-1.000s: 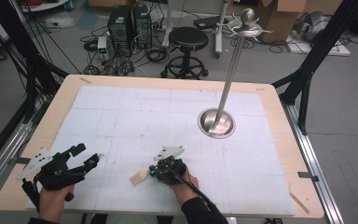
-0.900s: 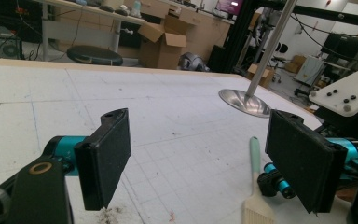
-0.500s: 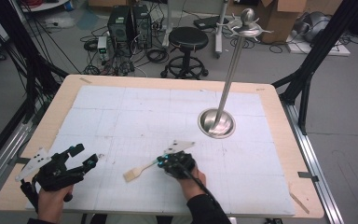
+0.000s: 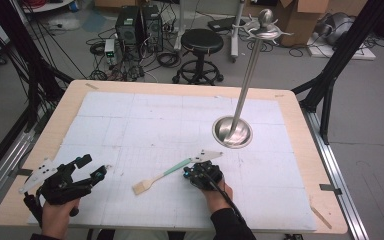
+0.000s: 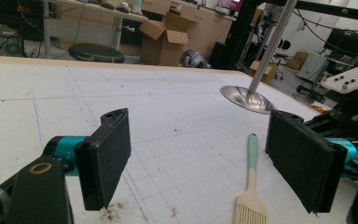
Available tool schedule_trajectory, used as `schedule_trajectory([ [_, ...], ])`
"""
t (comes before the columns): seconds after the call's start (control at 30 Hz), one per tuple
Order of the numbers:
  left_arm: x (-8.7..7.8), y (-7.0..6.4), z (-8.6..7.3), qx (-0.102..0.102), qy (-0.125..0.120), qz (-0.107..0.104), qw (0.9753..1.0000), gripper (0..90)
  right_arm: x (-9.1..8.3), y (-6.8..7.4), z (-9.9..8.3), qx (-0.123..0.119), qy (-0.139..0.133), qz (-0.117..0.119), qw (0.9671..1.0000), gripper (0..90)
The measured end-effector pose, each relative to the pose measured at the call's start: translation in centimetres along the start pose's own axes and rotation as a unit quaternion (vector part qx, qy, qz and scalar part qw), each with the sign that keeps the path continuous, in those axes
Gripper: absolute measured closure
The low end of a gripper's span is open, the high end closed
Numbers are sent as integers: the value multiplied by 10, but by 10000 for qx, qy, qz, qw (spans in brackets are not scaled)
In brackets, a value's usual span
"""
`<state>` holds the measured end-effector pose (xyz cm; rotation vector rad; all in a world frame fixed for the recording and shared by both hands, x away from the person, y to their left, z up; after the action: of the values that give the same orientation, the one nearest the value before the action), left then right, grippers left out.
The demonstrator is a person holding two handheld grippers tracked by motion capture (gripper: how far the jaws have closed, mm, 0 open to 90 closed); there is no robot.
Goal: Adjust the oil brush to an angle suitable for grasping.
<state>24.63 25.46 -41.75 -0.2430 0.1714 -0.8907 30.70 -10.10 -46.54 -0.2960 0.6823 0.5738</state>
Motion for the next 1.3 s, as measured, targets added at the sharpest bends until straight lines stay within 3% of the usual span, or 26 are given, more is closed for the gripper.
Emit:
schedule_trajectory([
  [0.43, 1, 2, -1, -19, 22, -12, 10000, 227, 33, 39, 30, -298, -53, 152, 9994, 887],
  [0.6, 1, 3, -1, -35, 41, -18, 10000, 227, 41, 42, 38, -247, -85, 105, 9996, 887],
  [0.73, 1, 3, -2, -28, 45, -21, 10000, 227, 36, 40, 38, -122, -153, 41, 9998, 887],
  [0.77, 1, 2, -2, -35, 61, -20, 10000, 227, 26, 34, 38, -73, -323, -13, 9995, 886],
  [0.8, 2, 2, -2, -15, 98, -33, 9999, 227, 26, 34, 38, -73, -323, -13, 9995, 886],
  [0.83, 2, 2, -3, -25, 108, -41, 9999, 228, 12, 24, 36, 13, -487, -70, 9988, 883],
  [0.87, 3, 1, -3, -25, 123, -58, 9999, 228, 12, 24, 36, 13, -487, -70, 9988, 883],
  [1.0, 5, -1, -3, 9, 172, -84, 9998, 230, -25, -8, 23, 280, -718, -234, 9968, 851],
  [1.23, 11, -5, -5, 63, 288, -195, 9994, 229, -102, -69, -13, 657, -1159, -928, 9867, 801],
  [1.3, 12, -6, -6, 86, 316, -232, 9992, 230, -118, -80, -25, 746, -1244, -1048, 9839, 787],
])
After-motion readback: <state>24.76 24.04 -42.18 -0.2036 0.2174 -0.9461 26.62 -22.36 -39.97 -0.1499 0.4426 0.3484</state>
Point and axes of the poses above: each handheld gripper's, and its own axes: x roughly forward along the jaws, z roughly out of its top, y roughly to its left, the point moved 3 cm from there along x, roughly forward along the jaws, and after that the axes turned 14 degrees about -z, right-handed, at the moved point
